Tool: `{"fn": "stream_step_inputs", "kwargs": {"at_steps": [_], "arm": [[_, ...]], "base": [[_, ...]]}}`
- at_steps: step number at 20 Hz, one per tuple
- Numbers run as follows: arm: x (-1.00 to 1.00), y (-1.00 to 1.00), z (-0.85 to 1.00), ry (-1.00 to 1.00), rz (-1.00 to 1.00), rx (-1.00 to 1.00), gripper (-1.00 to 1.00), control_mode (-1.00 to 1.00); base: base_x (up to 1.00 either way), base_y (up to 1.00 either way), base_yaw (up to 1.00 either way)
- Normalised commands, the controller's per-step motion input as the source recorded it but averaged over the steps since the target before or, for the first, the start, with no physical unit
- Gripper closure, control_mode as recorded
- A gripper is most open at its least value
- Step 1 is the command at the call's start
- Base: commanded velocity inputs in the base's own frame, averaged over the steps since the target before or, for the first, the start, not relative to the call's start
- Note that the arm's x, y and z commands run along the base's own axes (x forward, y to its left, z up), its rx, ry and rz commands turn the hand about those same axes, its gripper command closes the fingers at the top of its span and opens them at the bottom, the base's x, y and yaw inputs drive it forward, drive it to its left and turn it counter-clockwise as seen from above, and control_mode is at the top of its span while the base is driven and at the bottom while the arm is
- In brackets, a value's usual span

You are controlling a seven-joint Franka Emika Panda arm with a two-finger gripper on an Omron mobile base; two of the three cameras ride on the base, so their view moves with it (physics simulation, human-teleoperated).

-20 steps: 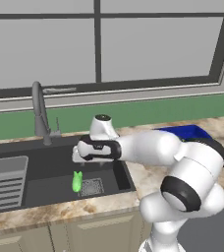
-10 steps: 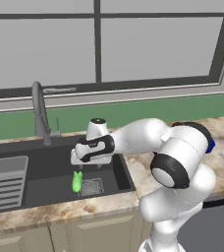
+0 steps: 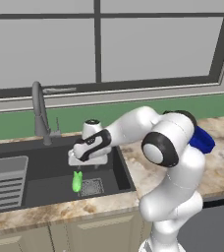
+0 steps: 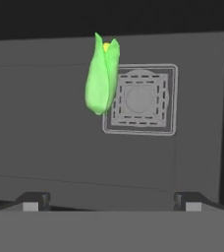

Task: Pick up all produce items and place them in the sink. Turn on the sink faucet to wash them. Then turn the sink off and put them in the tray.

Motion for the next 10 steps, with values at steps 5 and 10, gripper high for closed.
{"fn": "stream_step_inputs", "kwargs": {"at_steps": [5,10], "arm": [[0.16,0.12,-0.38,0.0,0.0,-0.05,-1.0,-1.0],[0.21,0.08,-0.27,0.0,-0.01,-0.02,-1.0,-1.0]], "base": [[0.0,0.0,0.0],[0.0,0.0,0.0]]}}
